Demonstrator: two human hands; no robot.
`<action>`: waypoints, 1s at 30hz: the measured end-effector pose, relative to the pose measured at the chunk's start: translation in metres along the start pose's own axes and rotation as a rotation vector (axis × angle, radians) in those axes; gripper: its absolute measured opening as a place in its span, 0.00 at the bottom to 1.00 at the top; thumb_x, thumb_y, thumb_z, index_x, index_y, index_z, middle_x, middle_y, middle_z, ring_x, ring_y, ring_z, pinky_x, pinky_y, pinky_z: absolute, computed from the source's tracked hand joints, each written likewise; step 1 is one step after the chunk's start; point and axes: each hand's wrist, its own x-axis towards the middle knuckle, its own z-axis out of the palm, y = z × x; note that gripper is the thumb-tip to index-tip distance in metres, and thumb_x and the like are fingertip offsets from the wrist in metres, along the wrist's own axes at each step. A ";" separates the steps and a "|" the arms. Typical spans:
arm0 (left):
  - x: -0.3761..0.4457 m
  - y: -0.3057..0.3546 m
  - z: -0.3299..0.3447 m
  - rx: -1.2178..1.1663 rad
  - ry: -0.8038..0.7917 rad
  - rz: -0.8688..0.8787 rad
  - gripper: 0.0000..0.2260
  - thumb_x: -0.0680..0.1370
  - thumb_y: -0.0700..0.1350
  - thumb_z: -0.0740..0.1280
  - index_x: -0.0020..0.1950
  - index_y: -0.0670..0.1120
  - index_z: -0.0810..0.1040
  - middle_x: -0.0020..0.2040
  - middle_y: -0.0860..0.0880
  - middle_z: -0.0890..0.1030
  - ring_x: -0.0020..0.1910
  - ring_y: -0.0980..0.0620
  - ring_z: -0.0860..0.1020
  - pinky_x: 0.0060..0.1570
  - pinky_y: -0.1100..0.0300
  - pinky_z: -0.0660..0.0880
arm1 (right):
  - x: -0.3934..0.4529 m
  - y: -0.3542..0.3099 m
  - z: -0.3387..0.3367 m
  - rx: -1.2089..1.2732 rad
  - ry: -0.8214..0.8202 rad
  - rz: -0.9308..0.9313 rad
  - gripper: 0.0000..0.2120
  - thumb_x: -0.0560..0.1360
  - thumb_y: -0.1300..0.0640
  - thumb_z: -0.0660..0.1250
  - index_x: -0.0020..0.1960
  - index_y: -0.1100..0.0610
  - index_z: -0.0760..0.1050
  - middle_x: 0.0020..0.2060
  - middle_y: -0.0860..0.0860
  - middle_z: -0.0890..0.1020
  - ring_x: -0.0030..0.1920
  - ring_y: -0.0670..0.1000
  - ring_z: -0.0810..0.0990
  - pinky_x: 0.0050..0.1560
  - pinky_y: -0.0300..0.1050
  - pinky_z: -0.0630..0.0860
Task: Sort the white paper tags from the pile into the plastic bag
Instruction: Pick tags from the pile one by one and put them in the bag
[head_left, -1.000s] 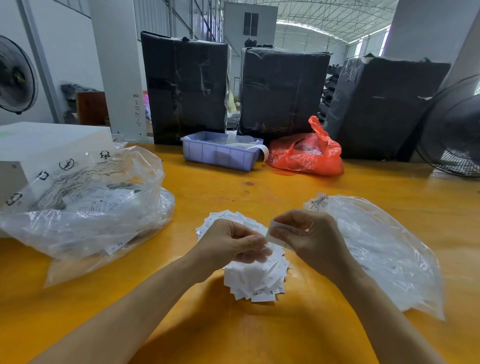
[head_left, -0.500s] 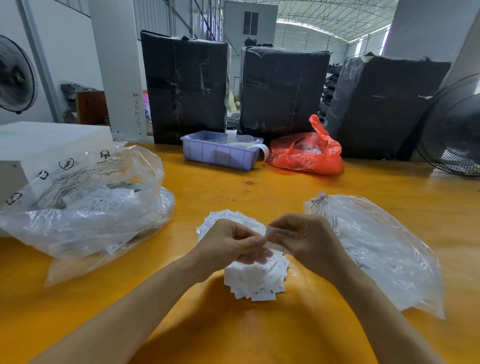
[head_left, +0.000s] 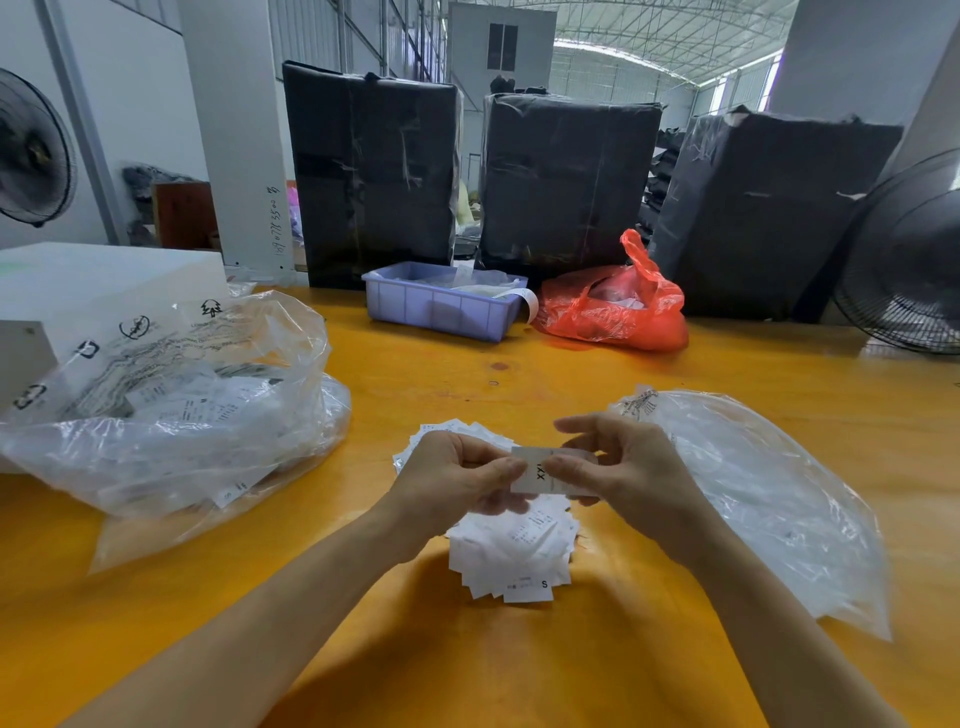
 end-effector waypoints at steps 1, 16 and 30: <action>0.000 0.000 0.000 -0.013 0.006 -0.007 0.05 0.75 0.39 0.70 0.47 0.39 0.82 0.40 0.41 0.85 0.37 0.48 0.84 0.35 0.64 0.78 | 0.000 0.000 0.000 0.009 -0.002 0.005 0.14 0.69 0.62 0.74 0.54 0.57 0.78 0.41 0.54 0.82 0.34 0.45 0.81 0.33 0.37 0.79; -0.003 0.001 0.002 -0.154 -0.059 -0.108 0.08 0.72 0.42 0.71 0.48 0.40 0.82 0.43 0.41 0.85 0.39 0.49 0.84 0.35 0.64 0.77 | -0.004 -0.004 0.006 0.167 0.019 -0.027 0.18 0.68 0.65 0.74 0.56 0.58 0.76 0.38 0.57 0.81 0.31 0.47 0.79 0.33 0.39 0.77; 0.001 -0.002 0.000 -0.301 -0.024 -0.129 0.07 0.61 0.38 0.75 0.39 0.41 0.85 0.43 0.37 0.84 0.42 0.42 0.84 0.43 0.57 0.80 | -0.002 -0.005 0.005 0.325 0.158 -0.008 0.06 0.70 0.67 0.72 0.42 0.59 0.78 0.34 0.55 0.83 0.31 0.48 0.82 0.33 0.37 0.78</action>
